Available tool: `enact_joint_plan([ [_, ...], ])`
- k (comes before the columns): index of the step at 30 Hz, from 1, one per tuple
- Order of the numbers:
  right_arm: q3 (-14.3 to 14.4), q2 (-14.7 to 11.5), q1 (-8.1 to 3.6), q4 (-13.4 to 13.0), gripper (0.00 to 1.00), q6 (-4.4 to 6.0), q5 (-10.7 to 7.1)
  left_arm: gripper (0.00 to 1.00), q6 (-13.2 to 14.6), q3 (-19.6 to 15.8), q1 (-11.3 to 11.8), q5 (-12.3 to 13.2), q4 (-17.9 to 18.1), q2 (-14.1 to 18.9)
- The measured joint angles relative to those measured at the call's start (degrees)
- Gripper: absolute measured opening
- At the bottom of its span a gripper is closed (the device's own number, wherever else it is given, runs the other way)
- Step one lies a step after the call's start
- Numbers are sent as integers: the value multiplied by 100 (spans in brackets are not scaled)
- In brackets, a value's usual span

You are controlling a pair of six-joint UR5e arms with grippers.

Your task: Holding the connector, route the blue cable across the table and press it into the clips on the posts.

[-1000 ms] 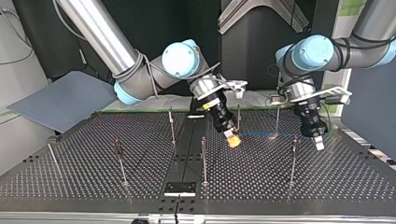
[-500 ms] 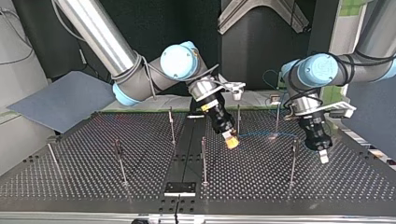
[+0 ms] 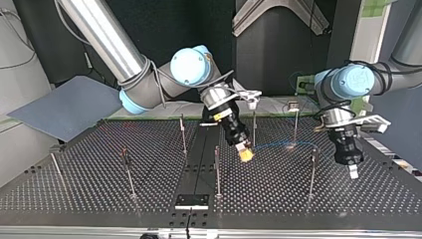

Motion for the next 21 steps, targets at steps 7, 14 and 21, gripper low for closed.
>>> enact_joint_plan([
  [7,-47,1,-1,-1,0,2,21,0,-211,82,23,337,178,-25],
  [14,-83,2,-4,14,0,2,122,0,-137,216,44,378,106,-306],
  [21,-271,2,-65,46,0,2,131,0,-86,255,61,351,51,-417],
])
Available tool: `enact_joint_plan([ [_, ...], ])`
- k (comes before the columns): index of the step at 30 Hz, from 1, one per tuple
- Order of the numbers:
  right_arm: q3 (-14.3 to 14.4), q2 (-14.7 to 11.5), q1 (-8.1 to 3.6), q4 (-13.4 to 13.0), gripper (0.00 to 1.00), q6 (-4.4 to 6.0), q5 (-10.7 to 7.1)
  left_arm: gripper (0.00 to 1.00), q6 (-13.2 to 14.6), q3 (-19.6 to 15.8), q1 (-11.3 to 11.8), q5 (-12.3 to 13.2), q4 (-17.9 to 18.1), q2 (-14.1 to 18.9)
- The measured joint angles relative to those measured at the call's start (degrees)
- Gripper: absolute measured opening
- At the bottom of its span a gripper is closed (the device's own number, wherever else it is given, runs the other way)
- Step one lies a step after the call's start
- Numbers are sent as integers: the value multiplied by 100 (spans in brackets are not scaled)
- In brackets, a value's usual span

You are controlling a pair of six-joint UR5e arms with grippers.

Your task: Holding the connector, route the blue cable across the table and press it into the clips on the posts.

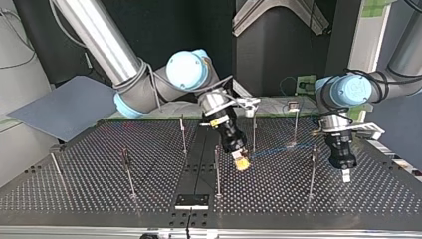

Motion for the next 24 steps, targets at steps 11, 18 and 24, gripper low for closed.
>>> enact_joint_plan([
  [11,-90,0,-91,35,0,3,59,0,-64,2,26,39,4,-7],
  [18,-89,-1,-70,55,0,-25,62,0,-278,-8,50,-133,-156,-5],
  [24,-82,6,-28,121,0,-46,121,35,-538,-104,89,-349,-330,-2],
])
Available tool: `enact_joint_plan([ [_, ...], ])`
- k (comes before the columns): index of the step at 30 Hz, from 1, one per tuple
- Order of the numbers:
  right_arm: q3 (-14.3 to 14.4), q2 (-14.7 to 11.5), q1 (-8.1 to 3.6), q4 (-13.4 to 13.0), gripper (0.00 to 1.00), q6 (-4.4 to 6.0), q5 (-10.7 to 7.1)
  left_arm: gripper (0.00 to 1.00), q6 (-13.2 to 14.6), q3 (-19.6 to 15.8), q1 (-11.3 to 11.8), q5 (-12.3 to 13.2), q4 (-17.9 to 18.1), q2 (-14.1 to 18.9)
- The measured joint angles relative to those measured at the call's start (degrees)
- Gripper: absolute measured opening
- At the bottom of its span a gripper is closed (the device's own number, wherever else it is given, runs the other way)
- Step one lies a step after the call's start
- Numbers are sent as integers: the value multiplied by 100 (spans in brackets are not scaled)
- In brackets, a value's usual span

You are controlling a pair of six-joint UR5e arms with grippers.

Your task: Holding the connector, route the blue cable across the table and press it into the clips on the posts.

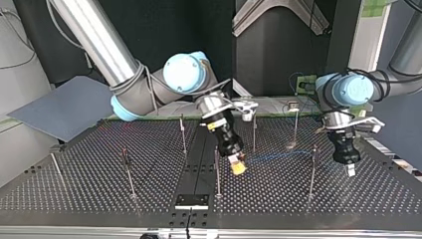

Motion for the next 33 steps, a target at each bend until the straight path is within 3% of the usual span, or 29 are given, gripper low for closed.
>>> enact_joint_plan([
  [1,4,3,11,21,0,-2,28,47,-37,-27,8,-14,-14,1],
  [3,19,14,36,66,0,-5,102,47,-128,-102,30,-31,-34,2],
  [4,24,24,49,89,0,-8,126,79,-169,-138,38,-31,-38,3],
  [5,29,37,62,115,0,-13,146,95,-212,-178,44,-26,-44,8],
  [7,33,84,87,180,0,-37,186,100,-319,-283,37,-12,-89,54],
  [12,36,191,124,277,0,-79,320,100,-598,-560,-2,-6,-145,286],
  [18,38,212,128,295,0,-81,364,100,-928,-904,-91,251,-334,438],
  [25,59,220,113,300,0,-92,368,100,-1037,-1166,-245,537,-623,487],
  [33,77,224,82,306,0,-116,364,100,-1182,-1368,-336,362,-777,816],
])
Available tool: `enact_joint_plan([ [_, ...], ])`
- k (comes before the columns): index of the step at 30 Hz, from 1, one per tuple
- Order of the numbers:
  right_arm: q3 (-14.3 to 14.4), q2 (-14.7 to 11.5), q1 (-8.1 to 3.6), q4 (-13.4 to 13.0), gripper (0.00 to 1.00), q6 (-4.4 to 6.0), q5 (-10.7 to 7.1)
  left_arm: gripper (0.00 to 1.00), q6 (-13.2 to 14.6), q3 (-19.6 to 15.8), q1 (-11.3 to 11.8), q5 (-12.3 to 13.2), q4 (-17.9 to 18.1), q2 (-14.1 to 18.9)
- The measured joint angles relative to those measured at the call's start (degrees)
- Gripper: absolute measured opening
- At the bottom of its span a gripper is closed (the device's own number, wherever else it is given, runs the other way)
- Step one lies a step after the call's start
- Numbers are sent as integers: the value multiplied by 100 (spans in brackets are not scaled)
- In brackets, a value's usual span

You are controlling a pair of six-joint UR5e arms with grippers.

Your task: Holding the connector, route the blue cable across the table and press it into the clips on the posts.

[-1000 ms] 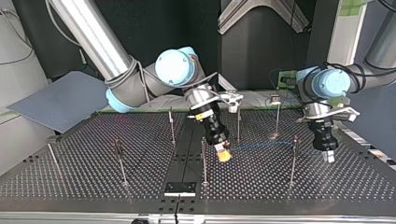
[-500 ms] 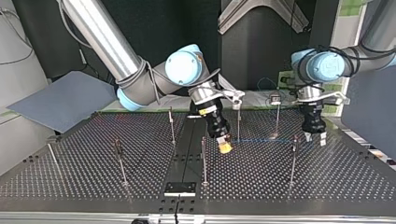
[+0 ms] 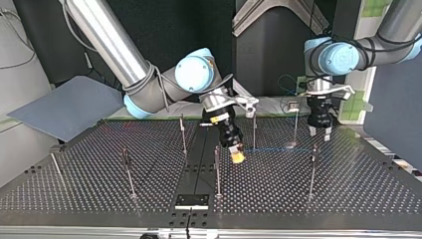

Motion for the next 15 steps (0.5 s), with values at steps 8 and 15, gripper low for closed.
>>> enact_joint_plan([
  [8,64,16,-22,-4,0,-5,5,100,-158,-190,-32,89,-38,399],
  [15,76,21,-29,-7,0,-5,4,100,-256,-494,-39,255,-6,785],
])
